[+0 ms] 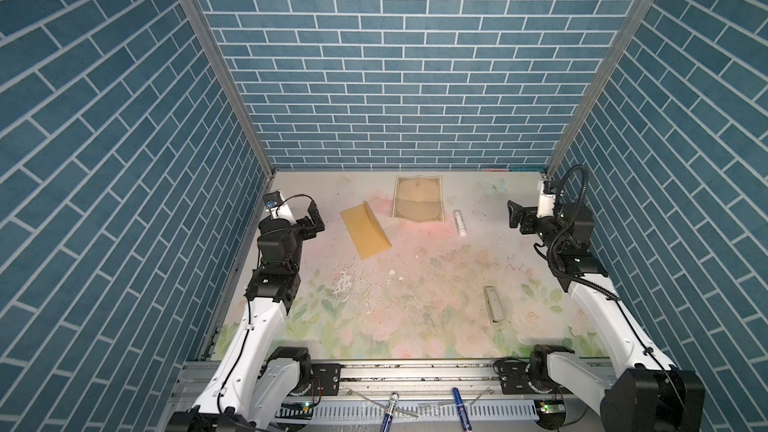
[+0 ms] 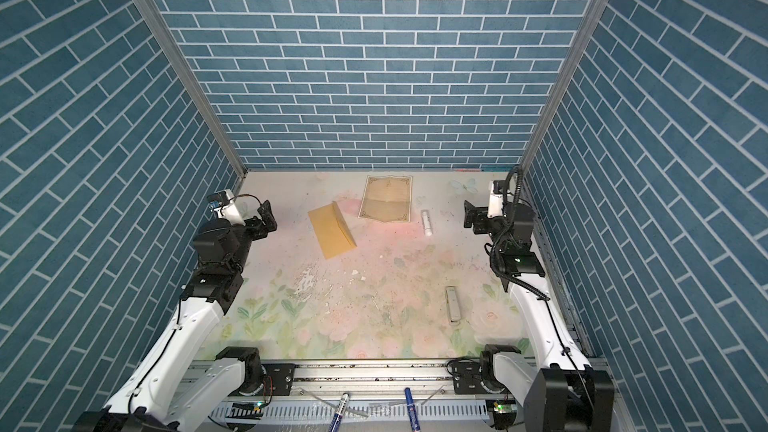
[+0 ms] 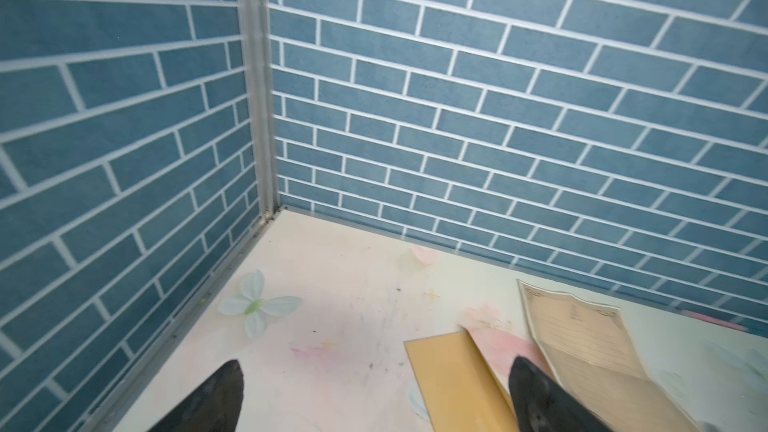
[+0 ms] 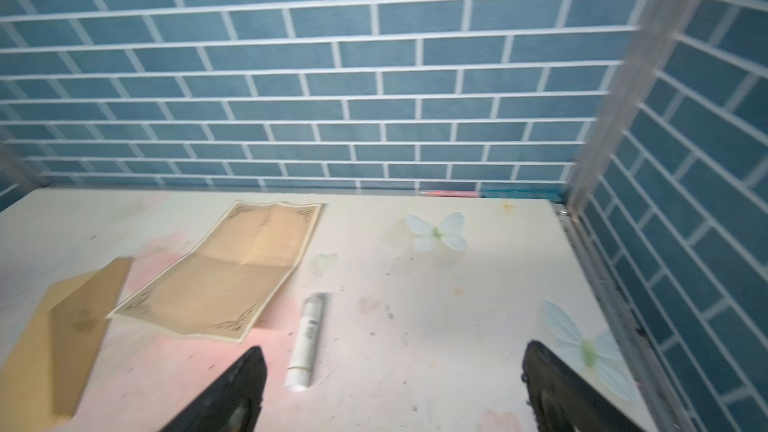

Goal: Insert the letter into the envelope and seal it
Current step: 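Reach the right gripper to the cream letter while the left nears the envelope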

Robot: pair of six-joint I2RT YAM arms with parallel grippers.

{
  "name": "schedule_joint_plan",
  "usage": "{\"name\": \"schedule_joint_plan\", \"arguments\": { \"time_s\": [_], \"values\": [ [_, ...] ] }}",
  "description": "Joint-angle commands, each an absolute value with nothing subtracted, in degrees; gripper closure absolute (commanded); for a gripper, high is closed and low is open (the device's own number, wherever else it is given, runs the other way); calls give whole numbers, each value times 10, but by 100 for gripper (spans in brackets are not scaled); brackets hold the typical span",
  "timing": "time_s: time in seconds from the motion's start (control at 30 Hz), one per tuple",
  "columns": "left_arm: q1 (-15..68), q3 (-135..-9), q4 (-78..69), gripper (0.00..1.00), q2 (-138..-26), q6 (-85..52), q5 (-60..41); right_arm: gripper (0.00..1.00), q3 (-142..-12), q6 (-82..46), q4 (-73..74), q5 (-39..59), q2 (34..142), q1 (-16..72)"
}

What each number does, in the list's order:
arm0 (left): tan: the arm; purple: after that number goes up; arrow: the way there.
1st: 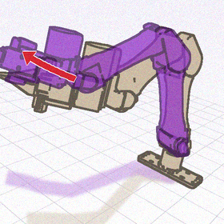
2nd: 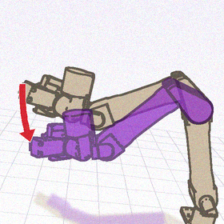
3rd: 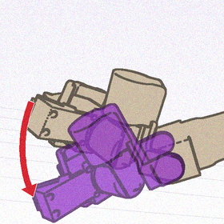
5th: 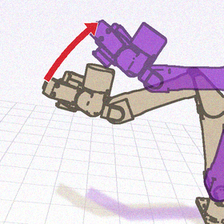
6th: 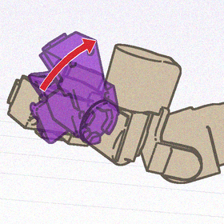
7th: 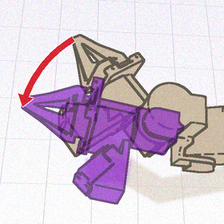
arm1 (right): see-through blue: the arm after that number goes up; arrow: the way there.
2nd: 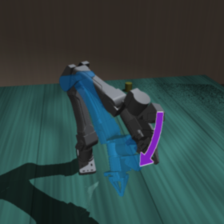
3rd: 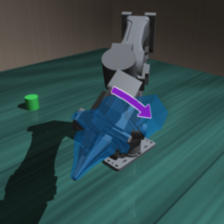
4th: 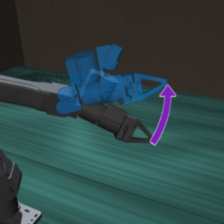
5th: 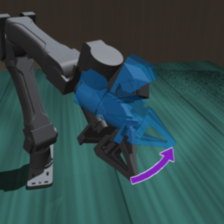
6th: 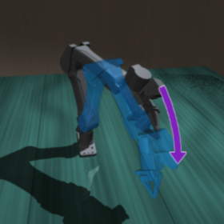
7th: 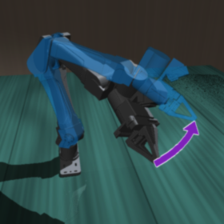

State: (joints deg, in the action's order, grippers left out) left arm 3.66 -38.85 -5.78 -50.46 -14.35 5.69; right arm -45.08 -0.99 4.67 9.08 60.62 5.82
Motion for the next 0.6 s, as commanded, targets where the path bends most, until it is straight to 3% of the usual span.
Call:
{"name": "schedule_joint_plan", "arguments": {
  "time_s": [0.0,0.33,0.57],
  "values": [
    [39,-421,70,0,-504,-176,-48,5,-515,101,-46,72,636,136],
    [39,-432,87,0,-521,-208,-155,1,-604,423,-32,-116,830,350],
    [39,-431,74,0,-530,-212,-174,1,-605,569,65,-205,967,404]
  ]
}}
